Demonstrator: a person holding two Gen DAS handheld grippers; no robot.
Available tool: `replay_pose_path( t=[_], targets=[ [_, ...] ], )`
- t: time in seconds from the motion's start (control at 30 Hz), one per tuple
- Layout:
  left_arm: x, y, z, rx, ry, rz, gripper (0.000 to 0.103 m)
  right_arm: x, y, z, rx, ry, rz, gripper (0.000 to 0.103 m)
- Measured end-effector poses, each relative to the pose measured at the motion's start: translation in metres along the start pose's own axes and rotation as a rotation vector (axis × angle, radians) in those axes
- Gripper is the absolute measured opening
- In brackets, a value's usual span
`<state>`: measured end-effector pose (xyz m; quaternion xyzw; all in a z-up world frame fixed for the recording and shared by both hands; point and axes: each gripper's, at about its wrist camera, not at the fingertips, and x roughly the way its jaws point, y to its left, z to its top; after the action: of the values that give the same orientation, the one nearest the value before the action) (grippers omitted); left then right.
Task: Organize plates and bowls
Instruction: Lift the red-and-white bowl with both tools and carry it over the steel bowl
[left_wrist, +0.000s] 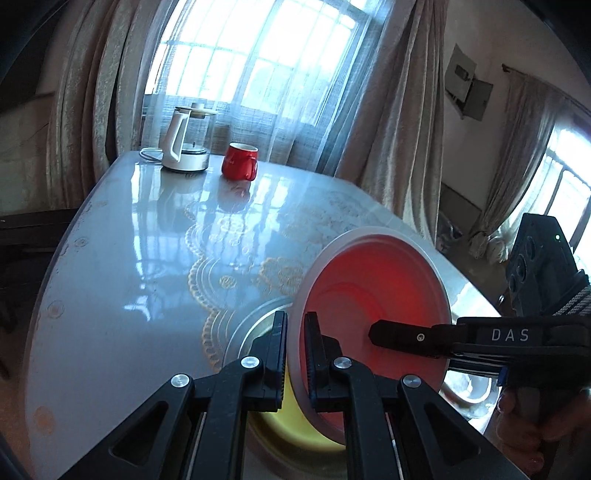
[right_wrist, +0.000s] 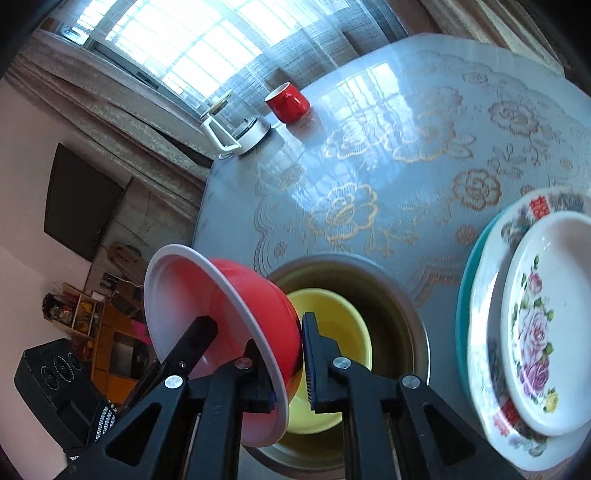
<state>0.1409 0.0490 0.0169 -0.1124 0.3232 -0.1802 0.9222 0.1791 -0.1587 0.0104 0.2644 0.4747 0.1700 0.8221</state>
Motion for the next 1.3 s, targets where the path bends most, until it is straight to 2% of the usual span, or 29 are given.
replay_pose_path(
  t=[0.33,0.7,0.97,1.3],
  targets=[
    [-0.003,-0.013,-0.016,0.053,0.024,0.087,0.009,-0.002,-0.008,-0.011,0.005,0.030,0.024,0.013],
    [0.002,-0.014,-0.020,0.048,0.053,0.122,0.009,-0.003,-0.017,-0.021,0.008,0.053,0.008,0.013],
    [0.006,-0.006,-0.021,0.004,0.077,0.132,0.009,-0.005,-0.019,-0.024,-0.006,0.059,-0.026,0.013],
    [0.017,-0.019,-0.015,0.058,0.076,0.152,0.009,-0.007,-0.018,-0.017,-0.032,0.024,-0.058,0.013]
  ],
)
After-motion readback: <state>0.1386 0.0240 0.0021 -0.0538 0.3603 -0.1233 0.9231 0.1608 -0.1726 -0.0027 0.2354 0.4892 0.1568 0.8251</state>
